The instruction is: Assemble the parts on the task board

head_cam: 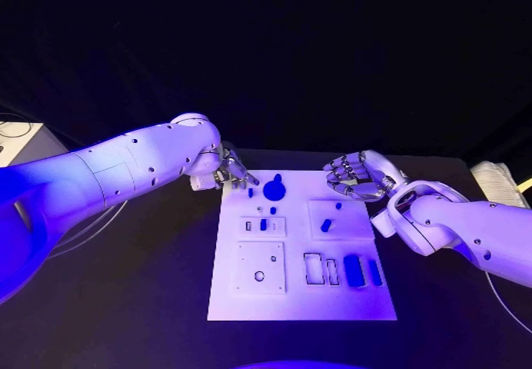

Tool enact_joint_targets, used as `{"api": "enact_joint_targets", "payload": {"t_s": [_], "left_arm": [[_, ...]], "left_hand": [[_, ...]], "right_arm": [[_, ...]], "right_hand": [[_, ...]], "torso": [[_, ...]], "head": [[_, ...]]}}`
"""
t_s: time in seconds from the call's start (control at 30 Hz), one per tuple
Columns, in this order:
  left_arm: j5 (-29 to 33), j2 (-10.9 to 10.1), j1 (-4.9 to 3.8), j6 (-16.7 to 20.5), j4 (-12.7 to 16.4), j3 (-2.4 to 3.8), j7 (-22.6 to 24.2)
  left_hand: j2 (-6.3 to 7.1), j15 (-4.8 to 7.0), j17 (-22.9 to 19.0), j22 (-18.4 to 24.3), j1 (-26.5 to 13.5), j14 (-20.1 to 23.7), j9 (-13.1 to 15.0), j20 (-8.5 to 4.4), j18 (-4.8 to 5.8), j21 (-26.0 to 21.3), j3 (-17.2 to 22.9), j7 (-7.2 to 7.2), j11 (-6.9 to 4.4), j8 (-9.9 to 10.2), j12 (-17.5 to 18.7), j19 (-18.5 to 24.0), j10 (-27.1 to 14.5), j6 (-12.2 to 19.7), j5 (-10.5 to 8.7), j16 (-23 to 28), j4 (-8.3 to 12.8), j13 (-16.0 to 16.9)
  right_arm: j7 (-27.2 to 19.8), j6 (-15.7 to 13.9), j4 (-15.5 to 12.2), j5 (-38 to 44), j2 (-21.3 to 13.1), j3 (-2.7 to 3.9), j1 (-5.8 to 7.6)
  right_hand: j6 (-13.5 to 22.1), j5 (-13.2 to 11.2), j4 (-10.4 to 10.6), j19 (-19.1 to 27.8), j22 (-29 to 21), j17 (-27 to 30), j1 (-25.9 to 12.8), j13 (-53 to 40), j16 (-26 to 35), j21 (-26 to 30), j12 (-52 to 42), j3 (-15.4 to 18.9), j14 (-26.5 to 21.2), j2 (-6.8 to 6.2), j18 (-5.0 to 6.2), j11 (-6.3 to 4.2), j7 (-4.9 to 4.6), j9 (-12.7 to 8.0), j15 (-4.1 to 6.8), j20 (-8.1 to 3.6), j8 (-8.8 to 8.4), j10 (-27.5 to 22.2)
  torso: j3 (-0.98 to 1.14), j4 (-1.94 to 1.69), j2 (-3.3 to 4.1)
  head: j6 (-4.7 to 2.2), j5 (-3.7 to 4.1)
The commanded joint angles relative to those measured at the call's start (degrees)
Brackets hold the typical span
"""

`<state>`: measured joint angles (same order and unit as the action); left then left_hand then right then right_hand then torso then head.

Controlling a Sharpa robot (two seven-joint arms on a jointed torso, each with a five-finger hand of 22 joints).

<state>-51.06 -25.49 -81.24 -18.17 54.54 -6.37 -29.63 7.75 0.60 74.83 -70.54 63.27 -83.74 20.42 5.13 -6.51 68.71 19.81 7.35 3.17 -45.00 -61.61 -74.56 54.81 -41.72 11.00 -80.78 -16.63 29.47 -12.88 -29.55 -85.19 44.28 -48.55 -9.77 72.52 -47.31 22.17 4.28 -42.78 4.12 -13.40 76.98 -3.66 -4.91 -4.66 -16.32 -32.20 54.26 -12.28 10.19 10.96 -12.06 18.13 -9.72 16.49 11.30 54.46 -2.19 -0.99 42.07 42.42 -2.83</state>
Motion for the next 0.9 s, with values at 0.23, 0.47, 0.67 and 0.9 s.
{"api": "enact_joint_targets", "payload": {"t_s": [0.23,0.47,0.67,0.9], "left_arm": [[0.27,0.33,0.16,-2.99,-0.09,-0.23,-0.41],[0.86,0.48,0.19,-3.12,-0.04,-0.29,-0.29],[1.94,0.56,0.22,-2.71,0.04,-0.31,0.19],[3.94,0.55,0.22,-1.45,0.18,-0.32,1.09]], "left_hand": [[-0.81,0.2,1.13,-0.86,0.53,-1.01,-0.16,-0.06,0.87,1.02,-0.5,-0.23,-0.29,-0.06,-0.81,-0.92,0.88,-1.05,-0.14,-0.89,0.09,0.26],[-1.31,0.41,1.64,-1.42,1.1,-1.29,-0.15,-0.19,1.0,1.66,-0.52,-0.5,-0.54,-0.12,-1.26,-1.31,1.33,-1.76,-0.09,-1.31,0.15,0.44],[-1.77,0.62,1.64,-1.55,2.53,-1.35,-0.17,-0.35,1.01,1.81,-0.06,-0.76,-0.79,-0.02,-1.43,-1.32,1.47,-2.16,-0.12,-1.39,0.43,0.52],[-3.05,0.99,1.52,-1.69,6.15,-1.31,0.03,-0.61,1.01,1.92,2.14,-1.21,-1.22,-0.01,-1.51,-1.19,1.72,-2.67,-0.13,-1.38,1.38,0.61]], "right_arm": [[-0.75,0.06,-0.12,0.33,0.06,0.02,-0.02],[-0.74,0.11,-0.1,0.33,0.08,0.02,-0.02],[-0.73,0.17,-0.07,0.33,0.11,0.02,-0.02],[-0.68,0.24,-0.03,0.33,0.13,0.02,-0.02]], "right_hand": [[-0.44,-0.1,-0.04,0.06,-0.05,0.09,-0.68,0.07,-0.22,-0.12,0.38,-0.41,0.38,0.06,0.17,0.16,-2.46,-0.06,-0.03,0.05,-0.04,0.15],[-0.44,-0.09,-0.07,0.2,-0.08,0.1,-0.68,0.07,-0.21,-0.07,0.4,-0.45,0.37,0.07,0.16,0.17,-2.47,-0.07,-0.04,0.06,-0.04,0.16],[-0.44,-0.09,-0.07,0.2,-0.08,0.1,-0.68,0.07,-0.21,-0.07,0.4,-0.45,0.37,0.07,0.16,0.17,-2.47,-0.07,-0.04,0.06,-0.04,0.16],[-0.45,-0.08,-0.11,0.39,-0.11,0.12,-0.7,0.07,-0.21,-0.01,0.42,-0.49,0.36,0.06,0.15,0.19,-2.48,-0.07,-0.05,0.06,-0.04,0.17]], "torso": [[-0.01,0.02,0.02],[-0.01,-0.04,0.02],[-0.03,0.0,0.01],[-0.04,-0.02,0.04]], "head": [[0.15,0.01],[0.25,0.04],[0.3,0.09],[0.43,0.2]]}}
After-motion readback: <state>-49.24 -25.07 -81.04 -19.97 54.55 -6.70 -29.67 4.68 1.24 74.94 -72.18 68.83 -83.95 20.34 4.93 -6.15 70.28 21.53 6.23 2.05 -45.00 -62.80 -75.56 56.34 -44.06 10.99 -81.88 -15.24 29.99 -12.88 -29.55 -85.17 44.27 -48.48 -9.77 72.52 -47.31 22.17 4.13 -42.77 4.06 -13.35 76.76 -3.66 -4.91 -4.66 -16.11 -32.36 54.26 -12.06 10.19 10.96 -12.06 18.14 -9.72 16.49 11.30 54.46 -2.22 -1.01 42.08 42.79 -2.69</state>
